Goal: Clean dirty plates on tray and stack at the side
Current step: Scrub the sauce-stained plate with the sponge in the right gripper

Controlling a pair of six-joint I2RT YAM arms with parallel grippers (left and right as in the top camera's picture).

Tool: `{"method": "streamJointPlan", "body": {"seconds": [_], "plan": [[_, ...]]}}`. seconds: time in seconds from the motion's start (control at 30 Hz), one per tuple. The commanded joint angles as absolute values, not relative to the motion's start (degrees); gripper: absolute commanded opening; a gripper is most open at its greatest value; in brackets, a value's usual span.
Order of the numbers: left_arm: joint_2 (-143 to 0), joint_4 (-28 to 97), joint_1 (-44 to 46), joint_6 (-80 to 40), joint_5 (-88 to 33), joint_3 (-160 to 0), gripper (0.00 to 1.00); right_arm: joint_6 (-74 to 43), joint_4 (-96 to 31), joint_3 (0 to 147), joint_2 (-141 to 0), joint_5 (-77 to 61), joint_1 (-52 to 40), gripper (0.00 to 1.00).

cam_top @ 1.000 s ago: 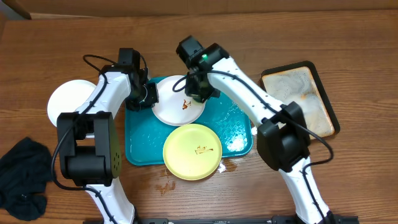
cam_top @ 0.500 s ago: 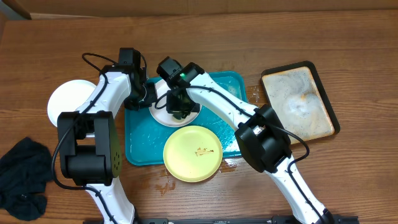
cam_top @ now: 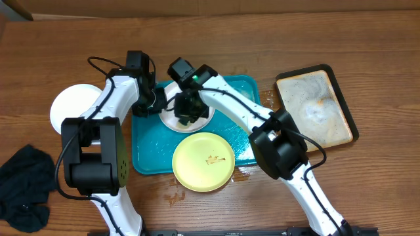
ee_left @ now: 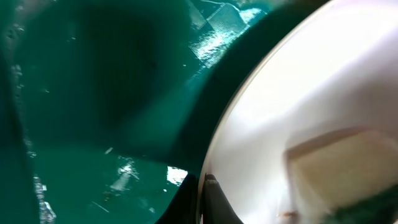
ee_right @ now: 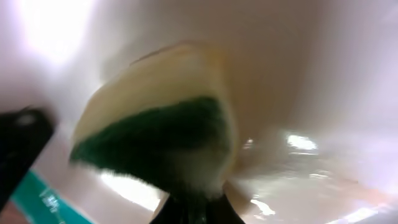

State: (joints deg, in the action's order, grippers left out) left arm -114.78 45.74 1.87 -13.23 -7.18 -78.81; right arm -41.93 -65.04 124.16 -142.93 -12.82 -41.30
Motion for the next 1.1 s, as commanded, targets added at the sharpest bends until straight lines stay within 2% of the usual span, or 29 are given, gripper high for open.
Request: {"method": "streamJointPlan", "body": {"seconds": [0.0,0.13,0.37,0.83,1.07], "plan": [[-115.4,45.9,2.1,-14.2,-6.9,-79.9,0.04,-42.0,-67.4,124.1,-144.8,-4.2,-37.0,0.04],[-115.4,46.2,2.1,-14.2,-6.9,-79.9,0.04,-41.8,-70.6,124.1,-144.8,-0.7,-33.3,0.04],[-115.4,46.3,2.1,-14.2,-6.9,-79.9,0.04,-39.4,-71.2,124.1,-144.8,-2.2,-30.2,0.04],[-115.4,46.3,4.0,-13.9,-6.9,-79.9,0.04,-40.2,-58.7,124.1,-144.8,-18.0,-39.7,0.04],[-115.4,46.3,5.0,-13.8,-6.9,-79.9,0.04,-42.3,-54.7,124.1,-144.8,-23.3,-40.9,0.04]]}}
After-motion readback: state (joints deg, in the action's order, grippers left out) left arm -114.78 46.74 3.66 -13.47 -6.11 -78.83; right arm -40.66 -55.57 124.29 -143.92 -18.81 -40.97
